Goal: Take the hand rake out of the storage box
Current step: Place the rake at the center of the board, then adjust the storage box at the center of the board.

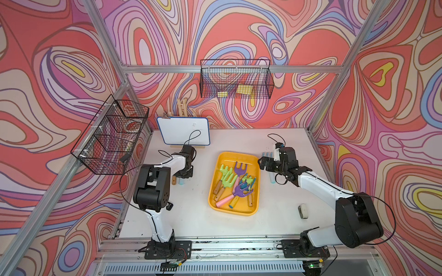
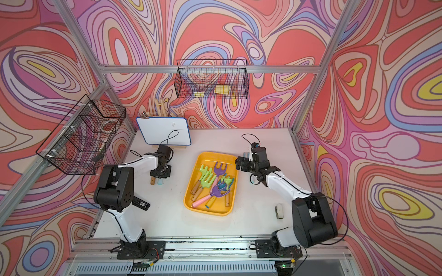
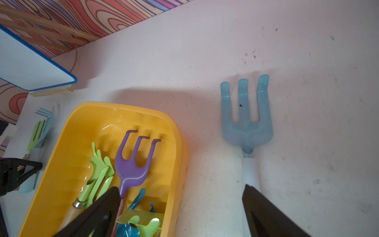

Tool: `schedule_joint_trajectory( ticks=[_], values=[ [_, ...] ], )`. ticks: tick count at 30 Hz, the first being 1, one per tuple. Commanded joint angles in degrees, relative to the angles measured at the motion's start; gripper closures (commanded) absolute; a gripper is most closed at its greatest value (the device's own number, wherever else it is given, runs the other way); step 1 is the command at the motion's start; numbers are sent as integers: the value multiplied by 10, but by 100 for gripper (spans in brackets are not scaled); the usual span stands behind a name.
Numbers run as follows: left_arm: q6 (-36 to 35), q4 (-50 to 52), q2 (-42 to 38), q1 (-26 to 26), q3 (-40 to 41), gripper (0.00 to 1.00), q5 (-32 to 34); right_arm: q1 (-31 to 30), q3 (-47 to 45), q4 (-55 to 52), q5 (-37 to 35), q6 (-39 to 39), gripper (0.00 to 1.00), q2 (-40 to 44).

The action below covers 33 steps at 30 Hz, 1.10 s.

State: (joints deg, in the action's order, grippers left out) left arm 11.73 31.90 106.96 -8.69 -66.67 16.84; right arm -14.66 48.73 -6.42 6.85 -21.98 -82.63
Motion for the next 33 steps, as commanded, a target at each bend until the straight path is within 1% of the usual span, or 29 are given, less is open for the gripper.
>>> schedule_joint_trajectory(
  ticks=[1, 5, 8, 10, 15, 23, 29, 33],
  values=[
    [-5, 13, -8, 3, 11, 65, -2, 3, 1, 1, 1, 4, 2, 1],
    [-4, 8, -22, 3, 18, 54, -4, 3, 1, 1, 0, 3, 2, 1],
    [-5, -2, -41, 2, 27, 51, -5, 3, 2, 2, 0, 3, 2, 0],
    [-7, -12, -57, -2, 35, 47, -3, 3, 2, 2, 0, 3, 2, 0],
    [-17, -43, -108, -22, 59, 41, 4, 3, 2, 1, 1, 4, 2, 0],
    [-32, -93, -208, -80, 101, 40, 9, 4, 2, 1, 6, 5, 2, 1],
    [-20, -125, -290, -111, 135, 44, -34, 3, 0, 3, 14, 7, 2, 10],
    [10, -127, -304, -129, 132, 47, -78, 3, -3, 7, 17, 7, 2, 16]
  ],
)
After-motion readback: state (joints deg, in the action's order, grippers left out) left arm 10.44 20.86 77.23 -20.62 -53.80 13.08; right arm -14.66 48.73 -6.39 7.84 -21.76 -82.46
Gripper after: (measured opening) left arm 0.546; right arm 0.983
